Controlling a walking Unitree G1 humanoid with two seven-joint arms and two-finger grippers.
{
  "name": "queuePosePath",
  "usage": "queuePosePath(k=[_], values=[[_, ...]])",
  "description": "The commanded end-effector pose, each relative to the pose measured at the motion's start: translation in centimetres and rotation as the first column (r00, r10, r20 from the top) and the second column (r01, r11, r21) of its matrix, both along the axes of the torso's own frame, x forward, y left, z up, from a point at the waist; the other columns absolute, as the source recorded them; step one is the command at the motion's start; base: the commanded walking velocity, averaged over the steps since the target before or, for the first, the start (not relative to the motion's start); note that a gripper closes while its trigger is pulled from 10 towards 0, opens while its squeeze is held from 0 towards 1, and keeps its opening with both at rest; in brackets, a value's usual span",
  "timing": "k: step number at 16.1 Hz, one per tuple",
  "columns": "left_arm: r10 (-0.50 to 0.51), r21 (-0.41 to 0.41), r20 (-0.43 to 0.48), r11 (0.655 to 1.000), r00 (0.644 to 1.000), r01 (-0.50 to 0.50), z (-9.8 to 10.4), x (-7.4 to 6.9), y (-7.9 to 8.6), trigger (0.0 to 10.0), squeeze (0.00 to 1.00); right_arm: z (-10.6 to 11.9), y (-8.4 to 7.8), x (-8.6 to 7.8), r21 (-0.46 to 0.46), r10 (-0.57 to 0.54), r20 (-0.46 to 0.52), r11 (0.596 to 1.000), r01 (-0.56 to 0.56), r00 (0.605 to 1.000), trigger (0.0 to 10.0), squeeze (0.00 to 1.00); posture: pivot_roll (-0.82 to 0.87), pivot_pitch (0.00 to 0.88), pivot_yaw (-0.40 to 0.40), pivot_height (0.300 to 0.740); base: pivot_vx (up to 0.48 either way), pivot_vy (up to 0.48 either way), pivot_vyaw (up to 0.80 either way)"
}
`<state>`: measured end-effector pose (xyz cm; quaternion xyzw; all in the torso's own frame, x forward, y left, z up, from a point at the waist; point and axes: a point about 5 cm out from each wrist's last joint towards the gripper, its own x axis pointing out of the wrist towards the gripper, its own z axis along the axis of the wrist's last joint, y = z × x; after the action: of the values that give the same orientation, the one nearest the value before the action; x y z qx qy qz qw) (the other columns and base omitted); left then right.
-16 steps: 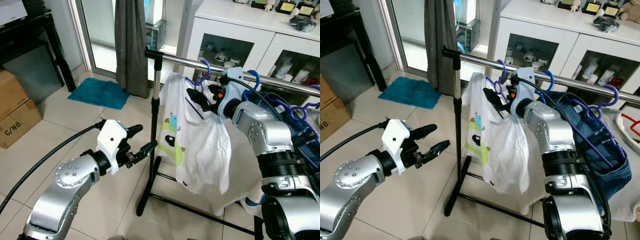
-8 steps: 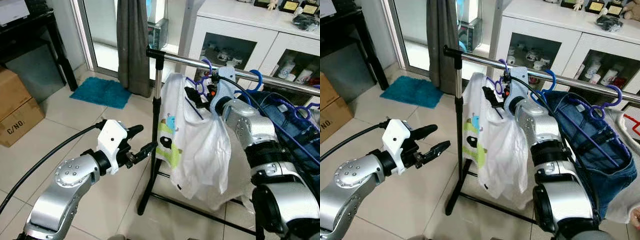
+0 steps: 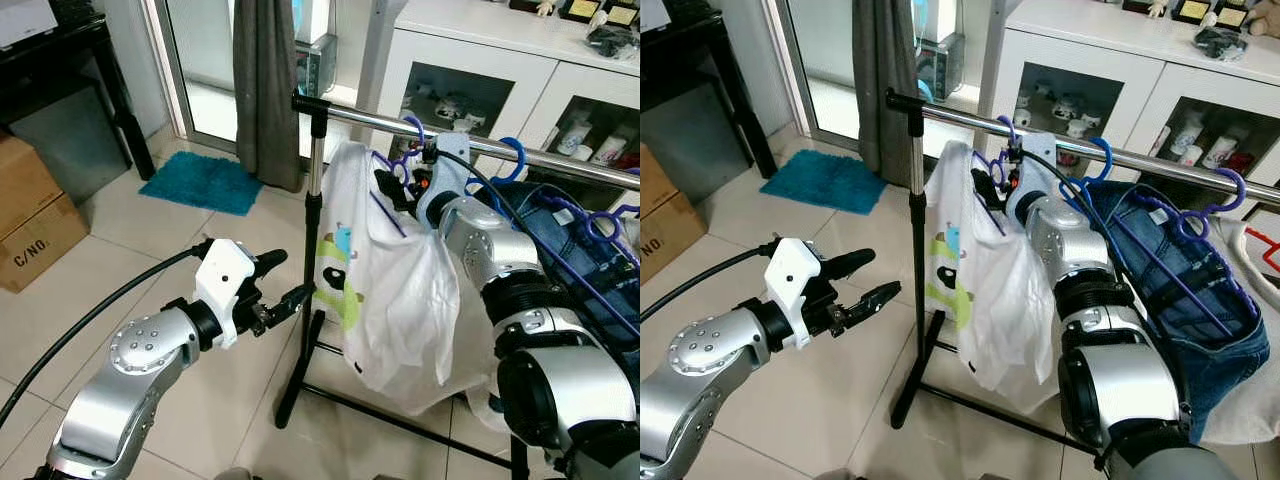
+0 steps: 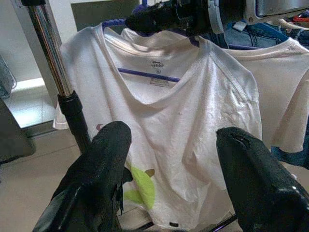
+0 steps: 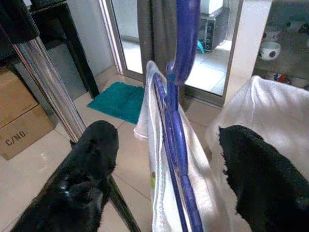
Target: Hang hanger
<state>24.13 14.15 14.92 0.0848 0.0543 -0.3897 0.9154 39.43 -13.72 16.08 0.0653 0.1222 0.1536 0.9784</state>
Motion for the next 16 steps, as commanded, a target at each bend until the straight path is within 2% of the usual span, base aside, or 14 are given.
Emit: queuePosePath(k=[1, 13, 16], values=[[-0.013, 0.009, 0.003, 1.0, 1.0, 0.013, 0.04, 0.05, -0.13, 10.0, 0.06, 0.91, 0.01, 0.43, 0.012, -0.007, 0.029, 1.0, 0.007, 1.0, 0.0, 0.0, 0.03, 0.005, -0.041, 0.74, 0.0, 0.0, 0.0], [-0.021, 0.011, 0.001, 1.0, 1.0, 0.021, -0.07, -0.18, -0.14, 10.0, 0.05, 0.36, 0.24, 0.52, -0.002, 0.014, 0.032, 1.0, -0.014, 0.999, 0.0, 0.0, 0.03, 0.0, -0.04, 0.74, 0.0, 0.0, 0.0], [-0.023, 0.011, 0.003, 1.0, 1.0, 0.023, -0.03, -0.04, -0.17, 10.0, 0.05, 0.46, 0.33, 0.44, 0.059, 0.026, 0.036, 0.998, -0.028, 0.999, 0.0, 0.0, 0.03, 0.0, -0.037, 0.74, 0.0, 0.0, 0.0]])
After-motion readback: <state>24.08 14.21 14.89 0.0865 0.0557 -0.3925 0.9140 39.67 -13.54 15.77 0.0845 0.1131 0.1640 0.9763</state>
